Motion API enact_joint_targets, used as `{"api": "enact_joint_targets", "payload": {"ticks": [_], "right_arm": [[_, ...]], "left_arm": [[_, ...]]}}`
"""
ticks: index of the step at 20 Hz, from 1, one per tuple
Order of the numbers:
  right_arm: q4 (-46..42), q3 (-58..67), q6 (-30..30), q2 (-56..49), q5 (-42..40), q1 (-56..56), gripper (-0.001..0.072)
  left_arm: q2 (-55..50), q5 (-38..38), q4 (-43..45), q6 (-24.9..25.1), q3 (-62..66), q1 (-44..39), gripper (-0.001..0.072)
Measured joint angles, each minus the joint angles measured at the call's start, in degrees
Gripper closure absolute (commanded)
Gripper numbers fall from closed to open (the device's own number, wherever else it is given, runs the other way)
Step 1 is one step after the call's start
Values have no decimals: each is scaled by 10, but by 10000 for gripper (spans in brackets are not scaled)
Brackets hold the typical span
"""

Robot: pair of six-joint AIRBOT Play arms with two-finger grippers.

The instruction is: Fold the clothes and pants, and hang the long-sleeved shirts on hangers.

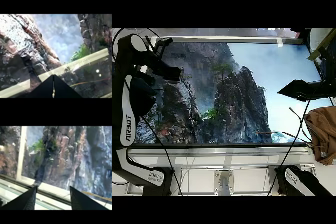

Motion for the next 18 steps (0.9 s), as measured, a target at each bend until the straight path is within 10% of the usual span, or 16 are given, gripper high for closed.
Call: {"api": "enact_joint_targets", "payload": {"ticks": [14,15,17,18], "right_arm": [[-33,0,0,0,-5,4,264],[-35,0,0,0,-9,4,264],[-36,0,0,0,-21,4,264],[-36,0,0,0,-30,4,264]], "left_arm": [[-1,1,0,2,0,0,665],[-3,11,2,8,0,0,612],[-10,41,33,15,0,2,169],[-15,64,76,11,0,4,114]]}}
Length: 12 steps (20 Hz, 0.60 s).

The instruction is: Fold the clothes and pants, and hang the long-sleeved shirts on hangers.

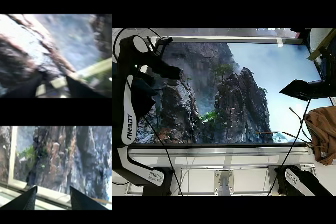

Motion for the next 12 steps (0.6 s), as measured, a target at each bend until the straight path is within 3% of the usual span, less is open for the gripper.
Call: {"api": "enact_joint_targets", "payload": {"ticks": [4,6,10,11,12], "right_arm": [[-3,0,0,0,-20,0,264],[-7,0,0,0,-29,0,264],[-10,0,1,0,-61,0,264],[-10,0,2,0,-73,0,264],[-11,0,7,0,-83,0,264]], "left_arm": [[-11,94,259,-91,0,34,119],[-15,133,335,-136,0,75,119],[-39,160,387,-183,0,162,107],[-48,160,388,-187,0,178,54],[-57,160,392,-190,0,193,48]]}}
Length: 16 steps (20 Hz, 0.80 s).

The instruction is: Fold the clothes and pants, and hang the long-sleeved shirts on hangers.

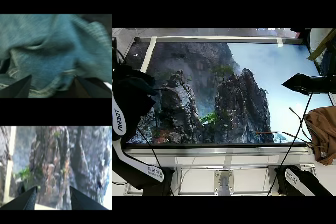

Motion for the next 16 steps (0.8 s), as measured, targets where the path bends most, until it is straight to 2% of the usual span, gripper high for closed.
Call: {"api": "enact_joint_targets", "payload": {"ticks": [3,4,5,6,11,16], "right_arm": [[0,0,16,0,-20,0,264],[0,0,22,0,-23,0,264],[0,0,27,0,-26,0,264],[0,0,32,0,-28,0,264],[0,0,42,0,-33,0,264],[-39,45,43,1,19,0,264]], "left_arm": [[-29,0,6,-5,0,30,56],[-38,2,7,-7,0,35,78],[-45,5,8,-7,0,40,288],[-52,5,8,-6,0,43,687],[-39,1,13,11,3,34,678],[87,-23,2,18,21,-51,678]]}}
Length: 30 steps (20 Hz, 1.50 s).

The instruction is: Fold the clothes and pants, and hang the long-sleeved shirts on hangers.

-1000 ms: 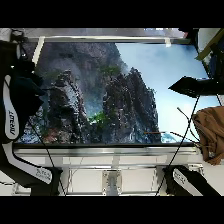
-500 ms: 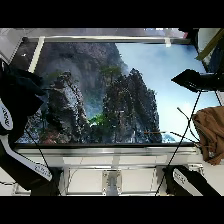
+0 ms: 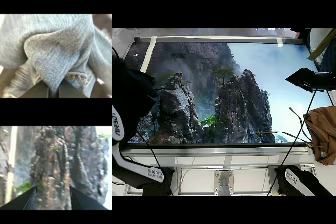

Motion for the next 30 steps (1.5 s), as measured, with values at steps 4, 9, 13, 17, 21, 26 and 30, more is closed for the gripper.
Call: {"api": "enact_joint_targets", "payload": {"ticks": [4,9,13,17,21,26,30], "right_arm": [[-108,87,-25,0,93,0,264],[-218,165,-57,0,138,0,264],[-237,179,-65,-11,136,0,263],[-244,183,-66,-33,129,0,263],[-243,183,-65,-63,123,0,262],[-229,177,-64,-103,113,0,260],[-172,151,-68,-136,94,0,261]], "left_arm": [[123,-13,-101,3,5,-116,677],[169,-28,-275,25,-11,-288,677],[119,-54,-332,34,-70,-421,678],[12,-45,-367,38,-106,-532,497],[-18,-19,-318,31,-105,-571,79],[88,-31,-209,-23,-159,-489,79],[224,-17,-282,-53,-389,-396,80]]}}
